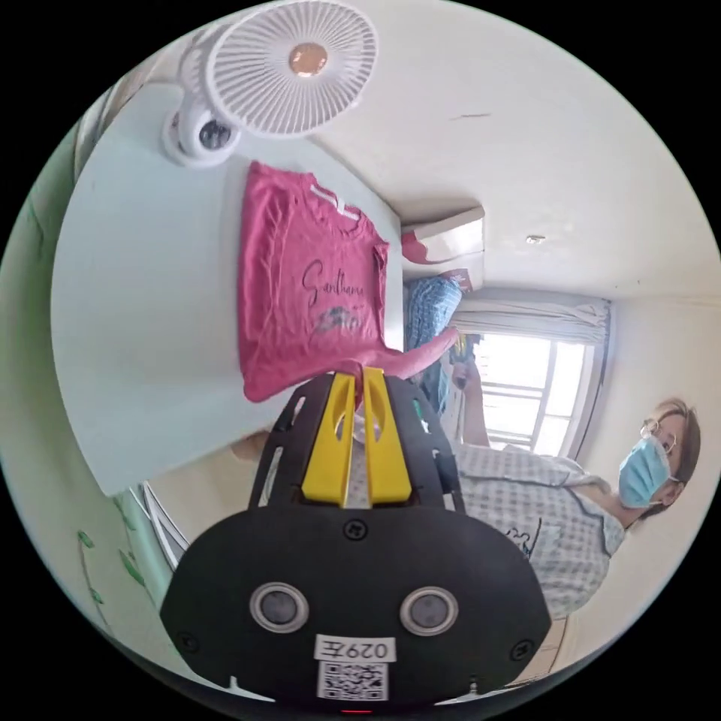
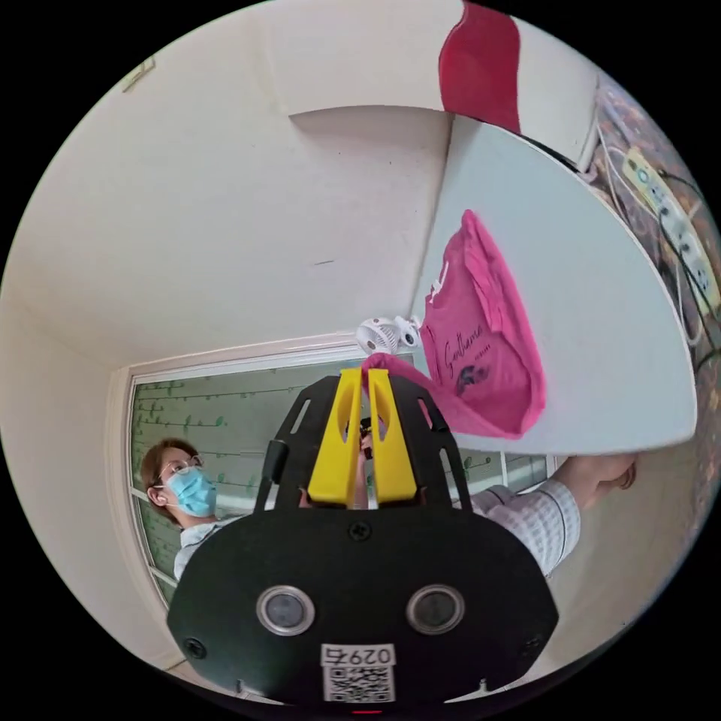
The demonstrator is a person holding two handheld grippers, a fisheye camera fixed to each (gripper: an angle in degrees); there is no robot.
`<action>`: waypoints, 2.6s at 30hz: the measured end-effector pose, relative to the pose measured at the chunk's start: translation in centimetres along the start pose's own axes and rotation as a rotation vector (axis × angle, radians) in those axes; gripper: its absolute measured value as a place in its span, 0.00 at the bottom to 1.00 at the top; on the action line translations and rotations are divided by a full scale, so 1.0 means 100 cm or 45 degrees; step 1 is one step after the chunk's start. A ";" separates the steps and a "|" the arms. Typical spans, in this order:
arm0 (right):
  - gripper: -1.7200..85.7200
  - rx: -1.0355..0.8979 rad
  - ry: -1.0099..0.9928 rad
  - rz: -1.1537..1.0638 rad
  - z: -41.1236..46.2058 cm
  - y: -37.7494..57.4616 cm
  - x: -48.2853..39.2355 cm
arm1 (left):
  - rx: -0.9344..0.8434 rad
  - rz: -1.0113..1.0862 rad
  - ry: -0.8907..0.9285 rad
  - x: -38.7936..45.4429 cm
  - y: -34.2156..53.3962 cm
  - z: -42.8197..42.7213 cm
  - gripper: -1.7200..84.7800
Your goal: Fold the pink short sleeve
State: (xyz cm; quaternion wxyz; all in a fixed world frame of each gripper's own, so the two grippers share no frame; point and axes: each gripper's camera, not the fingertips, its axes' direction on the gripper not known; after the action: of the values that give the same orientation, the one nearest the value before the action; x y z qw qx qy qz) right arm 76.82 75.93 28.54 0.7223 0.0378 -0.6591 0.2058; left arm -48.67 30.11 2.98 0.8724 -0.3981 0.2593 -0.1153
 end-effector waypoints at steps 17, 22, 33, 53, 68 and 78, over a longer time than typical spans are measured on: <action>0.02 -0.537 0.670 -0.221 0.253 -0.140 0.118 | 0.294 -0.197 -0.145 -0.001 -0.090 0.133 0.01; 0.01 -0.874 1.278 -0.339 0.354 -0.126 0.164 | -0.272 -0.217 -0.614 0.007 -0.149 0.246 0.01; 0.01 -0.686 1.194 -0.296 0.388 -0.139 0.187 | -0.430 -0.059 -0.437 0.040 -0.148 0.321 0.01; 0.02 -0.474 0.814 -0.406 0.554 -0.253 0.196 | -0.741 0.201 -0.254 0.020 -0.189 0.374 0.01; 0.02 0.025 0.681 -0.082 0.357 -0.293 0.253 | -0.783 0.170 -0.203 0.018 -0.185 0.372 0.01; 0.02 0.226 0.727 0.013 0.143 -0.130 0.265 | -0.504 0.135 0.020 0.050 -0.181 0.339 0.01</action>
State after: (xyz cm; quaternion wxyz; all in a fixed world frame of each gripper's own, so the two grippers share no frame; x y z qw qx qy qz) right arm 69.13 66.00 58.87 0.8712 0.0382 -0.4090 0.2688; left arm -25.94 37.74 33.41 0.7800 -0.5465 0.3043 -0.0191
